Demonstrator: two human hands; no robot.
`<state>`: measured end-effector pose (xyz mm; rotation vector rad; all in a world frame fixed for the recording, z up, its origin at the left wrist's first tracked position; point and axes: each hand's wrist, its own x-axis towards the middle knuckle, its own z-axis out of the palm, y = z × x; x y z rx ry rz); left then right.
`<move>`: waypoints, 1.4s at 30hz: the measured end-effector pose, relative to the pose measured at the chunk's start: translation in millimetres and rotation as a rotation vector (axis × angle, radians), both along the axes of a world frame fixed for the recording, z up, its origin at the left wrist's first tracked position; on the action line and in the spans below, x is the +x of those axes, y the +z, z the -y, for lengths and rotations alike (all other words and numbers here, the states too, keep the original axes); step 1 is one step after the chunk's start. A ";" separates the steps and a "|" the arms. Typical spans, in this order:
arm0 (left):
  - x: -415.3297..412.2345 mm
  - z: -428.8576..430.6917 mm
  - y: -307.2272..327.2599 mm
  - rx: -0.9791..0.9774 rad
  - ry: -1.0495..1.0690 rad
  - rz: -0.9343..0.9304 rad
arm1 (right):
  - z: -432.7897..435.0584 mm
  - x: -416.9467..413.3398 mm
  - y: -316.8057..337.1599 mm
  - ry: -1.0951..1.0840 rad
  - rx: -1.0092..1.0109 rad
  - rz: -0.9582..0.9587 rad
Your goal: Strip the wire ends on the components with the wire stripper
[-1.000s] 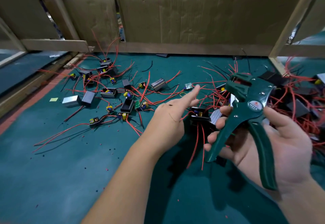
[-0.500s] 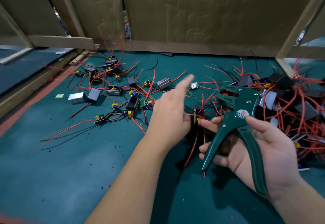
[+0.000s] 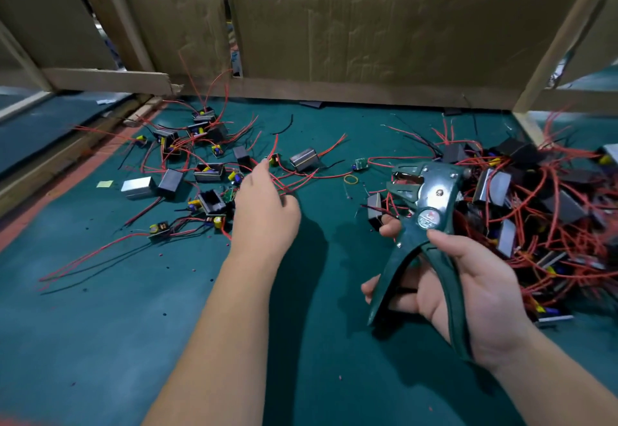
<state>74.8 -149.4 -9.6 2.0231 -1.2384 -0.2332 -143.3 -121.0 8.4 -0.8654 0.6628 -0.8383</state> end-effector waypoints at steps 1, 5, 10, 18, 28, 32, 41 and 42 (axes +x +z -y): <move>-2.1 -1.1 2.2 -0.082 -0.015 0.040 | 0.3 -0.5 -1.0 0.008 0.003 -0.009; -23.3 -7.2 15.4 -0.292 -0.142 -0.272 | 1.8 -3.6 -0.1 0.032 -0.012 0.070; -42.7 -11.2 25.7 -0.141 -0.377 -0.819 | 4.5 -11.9 -0.2 0.054 -0.045 0.193; -49.7 -14.9 30.2 -0.233 -0.374 -0.781 | -0.5 -14.3 -4.2 0.072 -0.165 -0.029; -35.5 -56.6 23.3 -0.310 -0.320 -0.549 | -10.2 -1.1 -2.7 0.078 -0.549 -0.398; -14.0 -73.7 -8.6 -0.164 -0.127 0.061 | -17.1 4.1 -3.3 -0.016 -0.744 -0.782; -17.0 -67.9 -10.8 -0.055 -0.071 0.202 | -39.5 23.5 -17.5 -0.090 -1.155 -1.450; -18.0 -69.9 -9.2 -0.066 -0.097 0.203 | -39.5 24.1 -18.5 -0.115 -1.165 -1.466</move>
